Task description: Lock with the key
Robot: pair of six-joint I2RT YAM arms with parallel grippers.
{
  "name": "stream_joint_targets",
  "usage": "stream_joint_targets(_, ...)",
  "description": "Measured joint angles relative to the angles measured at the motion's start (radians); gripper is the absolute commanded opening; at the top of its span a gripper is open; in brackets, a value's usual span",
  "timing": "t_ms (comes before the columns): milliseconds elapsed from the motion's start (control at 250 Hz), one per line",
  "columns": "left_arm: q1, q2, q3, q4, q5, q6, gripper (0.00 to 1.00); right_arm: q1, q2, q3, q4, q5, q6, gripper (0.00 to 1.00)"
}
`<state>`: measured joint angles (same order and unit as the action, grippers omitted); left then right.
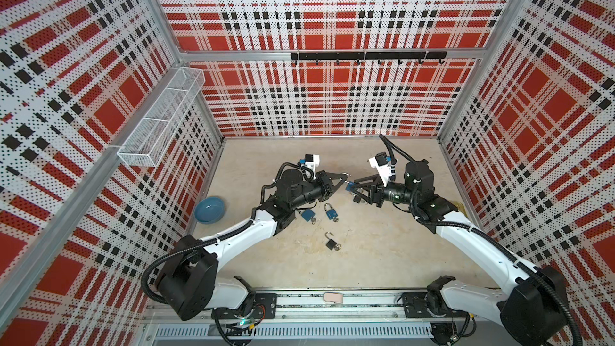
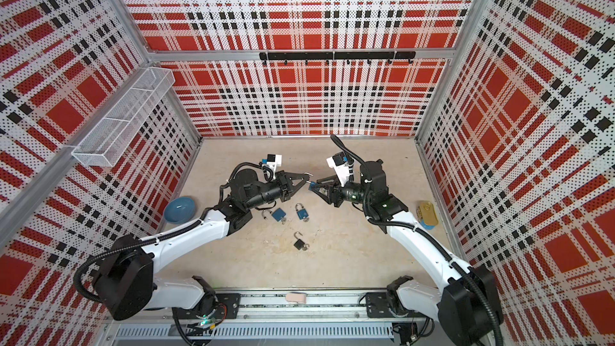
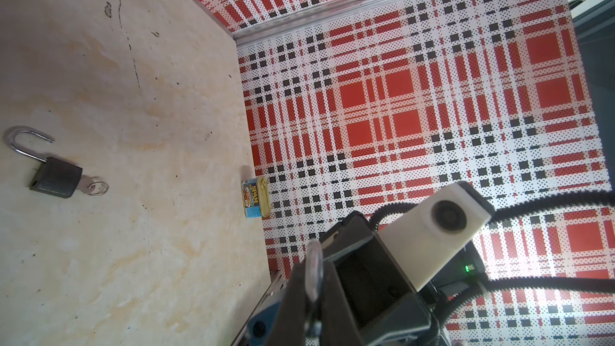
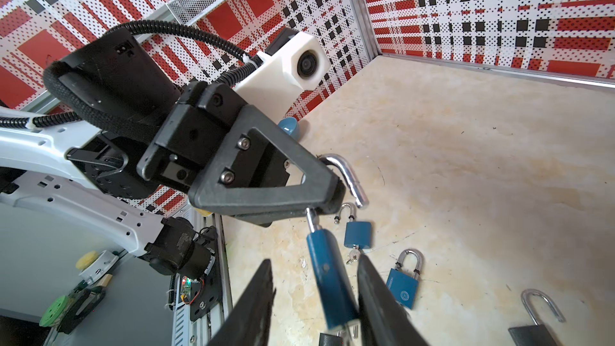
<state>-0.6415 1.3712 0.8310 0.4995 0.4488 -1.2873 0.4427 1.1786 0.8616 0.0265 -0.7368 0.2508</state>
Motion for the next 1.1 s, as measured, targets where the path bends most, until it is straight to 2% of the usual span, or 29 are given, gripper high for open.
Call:
stream_joint_targets(144,0.0,0.0,0.0,0.019,0.006,-0.017,0.0,0.0,0.0,0.001,0.0,-0.002,-0.002,0.32)
stream_joint_targets(444,0.001,0.0,0.0,0.048,0.01,-0.03,0.0,0.0,0.019,0.001,0.001,-0.021,-0.001,0.32)
stream_joint_targets(516,0.001,0.0,0.0,0.054,0.01,-0.033,0.0,0.0,0.021,0.001,0.0,-0.024,0.0,0.3)
stream_joint_targets(880,0.006,0.0,0.0,0.062,0.01,-0.04,0.0,0.0,0.021,0.001,0.0,-0.024,0.0,0.29)
stream_joint_targets(1096,0.008,0.0,0.0,0.062,0.01,-0.041,0.0,0.0,0.021,0.001,0.001,-0.023,0.0,0.33)
